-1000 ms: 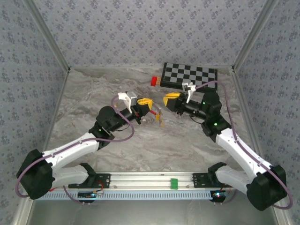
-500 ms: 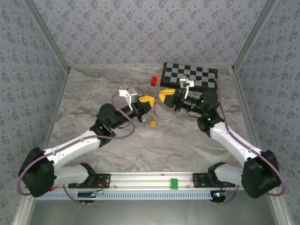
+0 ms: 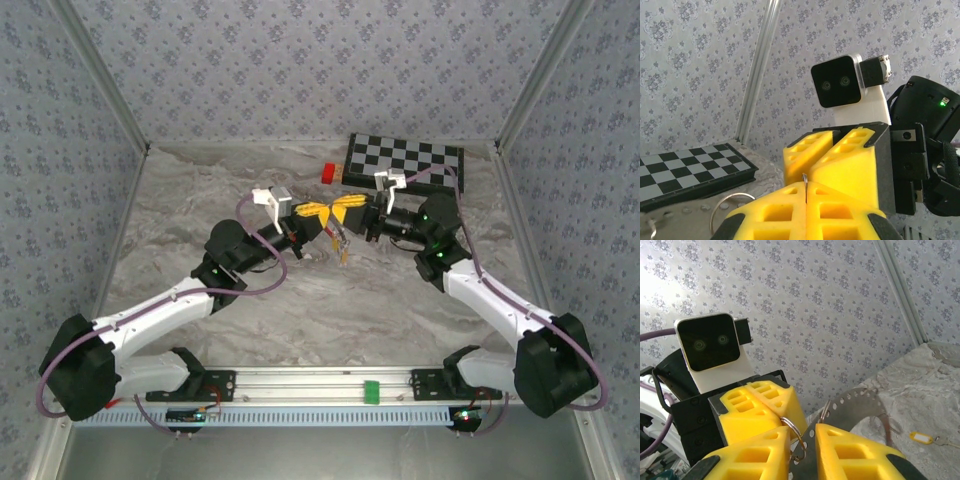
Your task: Put the keys on the keyring
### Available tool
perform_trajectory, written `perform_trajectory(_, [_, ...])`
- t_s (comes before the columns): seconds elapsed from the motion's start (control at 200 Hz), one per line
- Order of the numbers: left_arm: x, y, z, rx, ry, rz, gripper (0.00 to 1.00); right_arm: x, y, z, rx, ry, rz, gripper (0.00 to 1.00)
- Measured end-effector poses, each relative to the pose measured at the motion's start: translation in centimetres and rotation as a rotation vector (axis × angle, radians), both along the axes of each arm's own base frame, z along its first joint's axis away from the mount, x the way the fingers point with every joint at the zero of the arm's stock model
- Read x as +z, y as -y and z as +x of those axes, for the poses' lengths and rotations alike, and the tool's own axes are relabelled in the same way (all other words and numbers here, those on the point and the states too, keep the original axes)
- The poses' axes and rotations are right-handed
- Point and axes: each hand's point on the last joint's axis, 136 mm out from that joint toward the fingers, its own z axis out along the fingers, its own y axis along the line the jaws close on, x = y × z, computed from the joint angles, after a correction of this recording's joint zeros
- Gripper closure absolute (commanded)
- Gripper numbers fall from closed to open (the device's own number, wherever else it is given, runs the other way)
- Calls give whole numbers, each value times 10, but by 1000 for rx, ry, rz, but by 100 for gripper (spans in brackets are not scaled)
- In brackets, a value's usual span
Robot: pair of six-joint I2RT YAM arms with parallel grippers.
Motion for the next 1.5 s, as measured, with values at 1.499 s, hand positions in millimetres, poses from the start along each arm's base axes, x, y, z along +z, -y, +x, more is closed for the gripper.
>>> perform_trajectory(1.499, [-62,-38,-14,-73,-161,345,72,-70,-27,-13,92,177,-591,100])
